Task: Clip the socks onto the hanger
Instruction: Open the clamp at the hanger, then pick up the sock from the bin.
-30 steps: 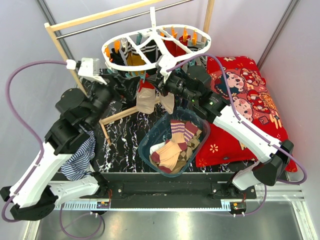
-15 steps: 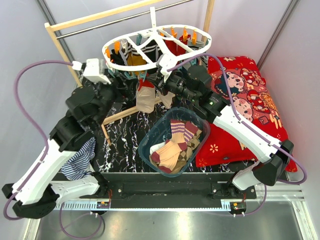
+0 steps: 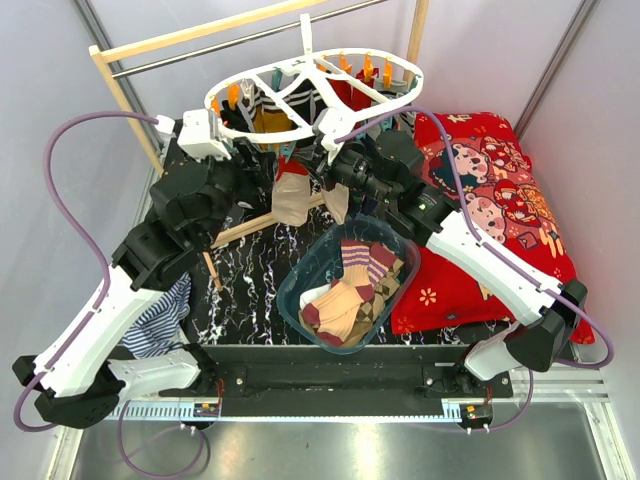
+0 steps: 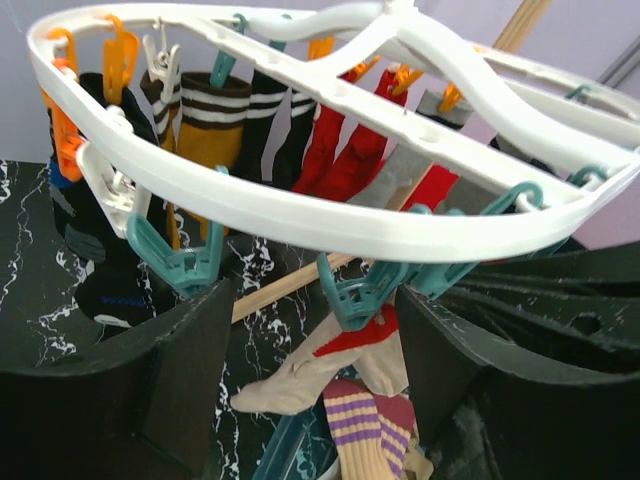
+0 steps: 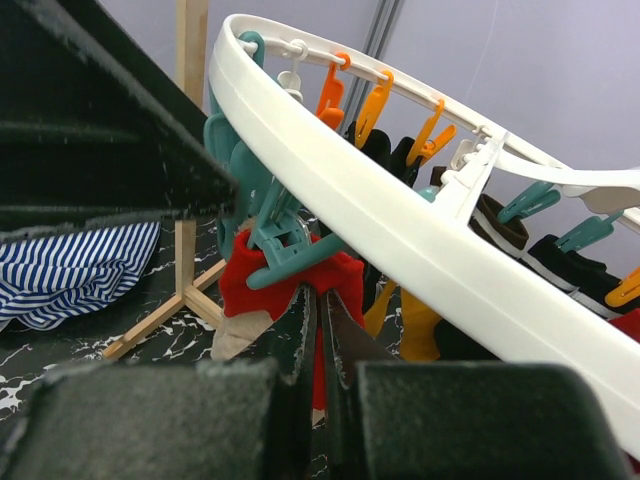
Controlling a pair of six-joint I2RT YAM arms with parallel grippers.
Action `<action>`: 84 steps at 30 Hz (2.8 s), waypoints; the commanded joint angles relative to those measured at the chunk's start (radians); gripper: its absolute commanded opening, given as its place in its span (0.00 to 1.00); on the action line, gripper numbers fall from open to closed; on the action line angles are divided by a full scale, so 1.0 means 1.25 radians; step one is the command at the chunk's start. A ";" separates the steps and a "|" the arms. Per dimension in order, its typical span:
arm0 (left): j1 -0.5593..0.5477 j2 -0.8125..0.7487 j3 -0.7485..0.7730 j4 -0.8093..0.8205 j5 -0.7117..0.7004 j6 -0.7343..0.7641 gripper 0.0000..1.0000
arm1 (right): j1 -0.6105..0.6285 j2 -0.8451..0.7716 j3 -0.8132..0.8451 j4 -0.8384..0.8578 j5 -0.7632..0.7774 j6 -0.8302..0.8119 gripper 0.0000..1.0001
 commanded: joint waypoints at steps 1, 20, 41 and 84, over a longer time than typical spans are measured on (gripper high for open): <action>0.004 0.011 0.046 0.045 -0.022 0.010 0.65 | -0.007 -0.022 0.005 0.047 0.010 0.006 0.04; 0.002 0.039 0.087 0.057 0.026 0.020 0.57 | -0.006 -0.030 -0.006 0.047 0.010 0.004 0.04; 0.002 0.052 0.105 0.033 0.001 0.010 0.25 | -0.007 -0.038 -0.014 0.048 0.010 0.003 0.04; 0.004 0.015 0.029 0.103 -0.002 0.032 0.10 | -0.014 -0.089 -0.366 -0.364 0.400 0.660 0.43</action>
